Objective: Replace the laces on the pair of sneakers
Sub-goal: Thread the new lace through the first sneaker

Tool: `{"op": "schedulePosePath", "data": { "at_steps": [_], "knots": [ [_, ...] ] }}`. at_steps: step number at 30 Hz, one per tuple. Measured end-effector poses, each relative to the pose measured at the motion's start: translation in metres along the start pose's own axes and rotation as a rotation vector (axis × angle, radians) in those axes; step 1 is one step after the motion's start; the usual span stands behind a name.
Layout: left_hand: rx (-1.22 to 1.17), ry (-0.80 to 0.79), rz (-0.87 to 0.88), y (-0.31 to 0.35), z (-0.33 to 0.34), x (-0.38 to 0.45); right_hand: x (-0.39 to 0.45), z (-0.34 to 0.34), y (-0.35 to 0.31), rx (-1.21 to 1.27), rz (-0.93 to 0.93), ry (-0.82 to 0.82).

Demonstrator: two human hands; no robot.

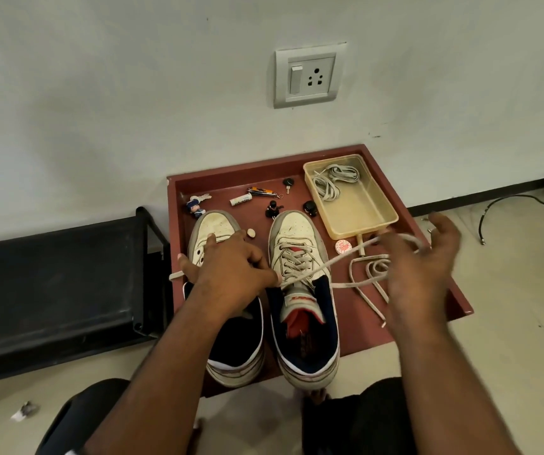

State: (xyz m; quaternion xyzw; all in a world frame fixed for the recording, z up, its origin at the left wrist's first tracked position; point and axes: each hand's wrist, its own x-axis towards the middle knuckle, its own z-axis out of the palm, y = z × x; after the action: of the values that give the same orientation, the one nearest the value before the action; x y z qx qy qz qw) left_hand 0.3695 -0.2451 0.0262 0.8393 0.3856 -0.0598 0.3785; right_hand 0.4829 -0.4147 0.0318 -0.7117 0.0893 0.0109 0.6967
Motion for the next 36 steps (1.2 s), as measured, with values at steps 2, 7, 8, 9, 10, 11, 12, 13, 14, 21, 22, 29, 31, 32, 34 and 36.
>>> {"op": "schedulePosePath", "data": {
  "at_steps": [2, 7, 8, 9, 10, 11, 12, 13, 14, 21, 22, 29, 31, 32, 34, 36],
  "knots": [
    [-0.014, 0.001, -0.001, -0.001, 0.001, 0.001, -0.006, 0.007, 0.01, -0.507, -0.219, -0.296],
    [-0.007, 0.027, 0.011, -0.001, 0.001, -0.001, -0.022, 0.023, 0.023, -0.972, -0.363, -0.904],
    [-0.003, 0.034, 0.015, -0.001, 0.001, -0.001, -0.023, 0.024, 0.024, -0.893, -0.376, -0.889],
    [-0.003, 0.038, 0.025, -0.002, 0.001, 0.0, -0.024, 0.024, 0.022, -0.715, -0.347, -0.833],
    [-0.012, 0.037, 0.04, -0.002, 0.002, 0.001, -0.025, 0.025, 0.018, -0.451, -0.247, -0.747],
    [-0.027, 0.034, 0.057, -0.002, 0.002, 0.002, -0.023, 0.024, 0.011, -0.16, -0.122, -0.637],
    [-0.033, 0.033, 0.068, -0.002, 0.002, 0.004, -0.019, 0.022, 0.005, 0.123, 0.01, -0.52],
    [-0.012, 0.033, 0.061, -0.001, 0.001, 0.003, -0.014, 0.016, 0.001, 0.374, 0.116, -0.398],
    [0.024, 0.036, 0.043, 0.0, 0.001, 0.002, -0.008, 0.009, -0.003, 0.56, 0.183, -0.29],
    [0.218, 0.015, 0.141, 0.009, 0.01, -0.003, 0.002, -0.006, 0.01, -0.515, -0.075, -0.245],
    [0.247, 0.005, 0.173, 0.011, 0.013, -0.006, -0.002, -0.004, 0.013, -0.734, -0.139, -0.32],
    [0.459, 0.062, 0.262, 0.021, 0.03, -0.019, -0.013, 0.007, 0.01, -0.654, -0.08, -0.752],
    [0.531, 0.023, 0.251, 0.022, 0.033, -0.017, -0.014, 0.007, 0.012, -0.618, 0.067, -0.874],
    [0.543, 0.024, 0.243, 0.021, 0.035, -0.016, -0.014, 0.006, 0.014, -0.607, 0.119, -0.907],
    [0.549, 0.055, 0.228, 0.022, 0.038, -0.016, -0.014, 0.005, 0.017, -0.666, 0.121, -0.96],
    [0.556, 0.097, 0.217, 0.023, 0.04, -0.019, -0.015, 0.006, 0.017, -0.79, 0.054, -0.98]
  ]
}}
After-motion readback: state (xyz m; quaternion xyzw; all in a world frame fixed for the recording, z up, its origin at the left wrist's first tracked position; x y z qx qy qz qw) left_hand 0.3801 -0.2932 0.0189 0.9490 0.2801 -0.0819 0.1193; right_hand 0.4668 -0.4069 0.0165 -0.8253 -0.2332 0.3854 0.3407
